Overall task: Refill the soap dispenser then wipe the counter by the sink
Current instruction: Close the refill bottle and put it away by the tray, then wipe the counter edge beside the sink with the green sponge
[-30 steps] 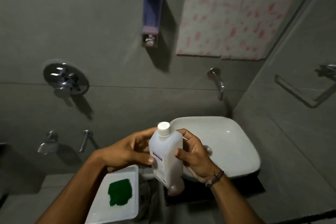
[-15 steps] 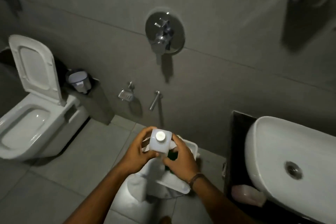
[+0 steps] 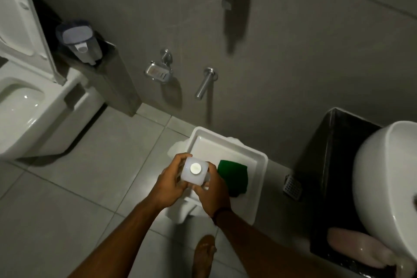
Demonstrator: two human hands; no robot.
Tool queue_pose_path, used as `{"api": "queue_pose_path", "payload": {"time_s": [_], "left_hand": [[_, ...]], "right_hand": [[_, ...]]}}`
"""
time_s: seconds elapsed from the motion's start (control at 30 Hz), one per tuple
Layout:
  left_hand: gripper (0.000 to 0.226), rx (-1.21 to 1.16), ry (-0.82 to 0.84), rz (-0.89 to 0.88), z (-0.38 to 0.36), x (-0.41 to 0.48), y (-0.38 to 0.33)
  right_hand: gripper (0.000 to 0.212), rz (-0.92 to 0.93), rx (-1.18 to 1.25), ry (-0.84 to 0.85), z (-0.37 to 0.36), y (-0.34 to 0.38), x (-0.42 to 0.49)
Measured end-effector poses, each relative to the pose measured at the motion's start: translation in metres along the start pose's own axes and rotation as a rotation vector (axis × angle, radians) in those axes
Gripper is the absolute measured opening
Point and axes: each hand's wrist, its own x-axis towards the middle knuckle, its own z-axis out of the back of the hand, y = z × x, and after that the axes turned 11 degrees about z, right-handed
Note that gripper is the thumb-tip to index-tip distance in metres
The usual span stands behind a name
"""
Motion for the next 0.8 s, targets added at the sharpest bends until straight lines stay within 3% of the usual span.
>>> {"api": "queue_pose_path", "payload": {"time_s": [0.17, 0.27, 0.33, 0.43, 0.5, 0.6, 0.7, 0.8], "left_hand": [[0.062, 0.001, 0.014, 0.039, -0.002, 0.004, -0.002], [0.09, -0.033, -0.006, 0.077, -0.009, -0.011, -0.008], [0.102, -0.023, -0.186, 0.072, -0.02, -0.036, -0.007], [0.08, 0.069, -0.438, -0.09, -0.053, -0.08, 0.007], [0.08, 0.166, -0.365, -0.156, -0.078, -0.097, 0.013], [0.073, 0.511, -0.163, -0.155, -0.11, -0.089, 0.022], [0.102, 0.718, -0.113, -0.15, -0.129, -0.069, 0.034], [0.107, 0.832, -0.059, -0.141, -0.13, -0.062, 0.044]], "right_hand": [[0.066, -0.036, 0.013, -0.015, -0.007, -0.009, 0.002], [0.091, -0.153, 0.083, 0.08, 0.0, -0.013, -0.002], [0.097, -0.171, -0.023, 0.111, 0.012, -0.021, -0.007], [0.089, -0.061, -0.332, 0.042, 0.036, -0.037, -0.011], [0.085, 0.019, -0.534, 0.033, 0.051, -0.048, -0.007], [0.092, 0.085, -0.72, 0.159, 0.062, -0.067, 0.005], [0.101, 0.153, -0.845, 0.295, 0.061, -0.085, 0.017], [0.103, 0.19, -0.91, 0.387, 0.054, -0.1, 0.024]]}}
